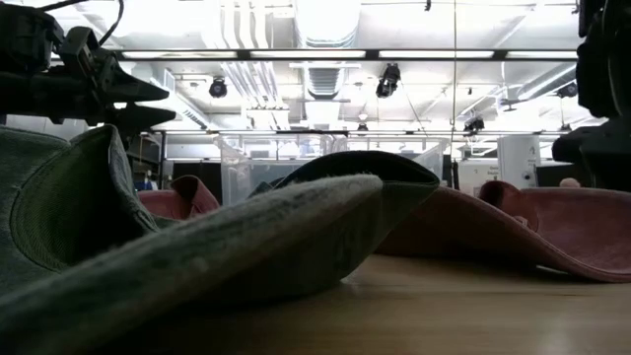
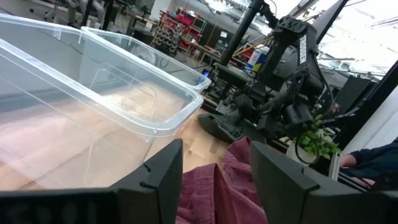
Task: Pick & Place hat
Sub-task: Put the top green cap into the right transparent bin
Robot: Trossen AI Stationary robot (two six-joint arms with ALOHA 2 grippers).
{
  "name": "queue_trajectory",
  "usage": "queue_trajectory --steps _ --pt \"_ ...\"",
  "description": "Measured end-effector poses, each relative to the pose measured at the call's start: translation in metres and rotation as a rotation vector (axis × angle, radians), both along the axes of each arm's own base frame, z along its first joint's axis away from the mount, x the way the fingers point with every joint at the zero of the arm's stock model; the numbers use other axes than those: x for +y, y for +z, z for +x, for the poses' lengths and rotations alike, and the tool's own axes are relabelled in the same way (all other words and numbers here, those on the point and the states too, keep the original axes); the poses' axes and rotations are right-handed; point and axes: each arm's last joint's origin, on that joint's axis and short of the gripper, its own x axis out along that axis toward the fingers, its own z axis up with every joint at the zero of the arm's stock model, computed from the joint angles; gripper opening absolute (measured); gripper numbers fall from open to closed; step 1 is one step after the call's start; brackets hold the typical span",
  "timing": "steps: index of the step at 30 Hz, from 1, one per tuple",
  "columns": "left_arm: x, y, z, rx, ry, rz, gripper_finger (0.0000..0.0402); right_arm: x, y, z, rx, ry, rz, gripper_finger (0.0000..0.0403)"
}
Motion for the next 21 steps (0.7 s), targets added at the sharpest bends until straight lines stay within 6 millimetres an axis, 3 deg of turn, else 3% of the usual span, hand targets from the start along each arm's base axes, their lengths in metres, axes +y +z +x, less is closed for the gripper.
queue_trajectory --steps 7,14,21 --pt "0.0 0.0 0.0 0.0 0.0 0.0 0.0178 0.004 0.004 0.007 -0.055 -0.046 0.005 0.017" --pt "0.0 0.0 0.0 0.0 0.0 0.0 0.0178 0.001 0.037 0.002 -0.12 -0.147 -0.01 0.0025" --pt "0.0 0.0 0.0 0.0 0.0 0.0 0.0178 -0.004 0.101 -0.006 -0.173 -0.212 -0.048 0.0017"
